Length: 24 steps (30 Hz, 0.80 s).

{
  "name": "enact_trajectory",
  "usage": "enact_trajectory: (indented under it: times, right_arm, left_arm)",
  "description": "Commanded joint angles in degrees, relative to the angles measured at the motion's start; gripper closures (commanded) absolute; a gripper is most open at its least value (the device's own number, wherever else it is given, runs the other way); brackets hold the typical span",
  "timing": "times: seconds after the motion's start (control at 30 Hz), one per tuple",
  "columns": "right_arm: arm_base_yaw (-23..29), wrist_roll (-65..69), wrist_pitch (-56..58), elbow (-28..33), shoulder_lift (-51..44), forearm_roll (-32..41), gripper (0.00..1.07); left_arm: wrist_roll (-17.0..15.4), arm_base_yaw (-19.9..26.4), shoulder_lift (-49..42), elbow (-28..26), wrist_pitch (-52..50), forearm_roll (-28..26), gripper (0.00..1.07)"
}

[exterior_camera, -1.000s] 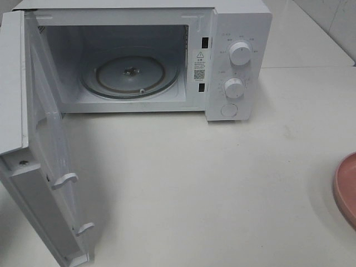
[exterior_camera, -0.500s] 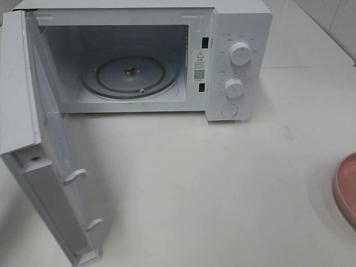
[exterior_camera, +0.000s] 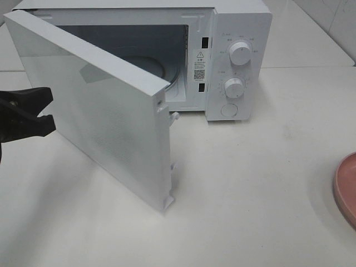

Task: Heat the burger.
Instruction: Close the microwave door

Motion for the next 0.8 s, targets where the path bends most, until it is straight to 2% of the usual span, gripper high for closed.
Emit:
enact_trajectory:
  times: [0.03, 0.4, 0.5, 0.67, 0.8]
  right_arm:
    - [-0.40, -0.29, -0.80, 0.17, -1.60, -0.11, 0.32]
    - [-0.40, -0.29, -0.80, 0.17, -1.60, -0.11, 0.32]
    - [-0.40, -0.29, -0.80, 0.17, -1.60, -0.11, 0.32]
    - [-0.40, -0.29, -0.80, 0.17, -1.60, -0.11, 0.32]
    - [-0.40, -0.29, -0.80, 0.17, -1.60, -0.11, 0.32]
  left_arm:
    - [0.63, -1.49, 0.29, -2.23, 1.89, -3.04, 1.07]
    - [0.23, -9.51, 9.57, -11.12, 2.06, -5.39, 1.07]
    - [0.34, -12.38, 12.26, -14.44, 2.06, -8.71, 1.07]
    - [0.74, -14.67, 14.78, -17.99, 2.18, -12.49, 1.07]
    - [3.50, -16.44, 16.96, -22.63, 4.18, -16.44, 1.07]
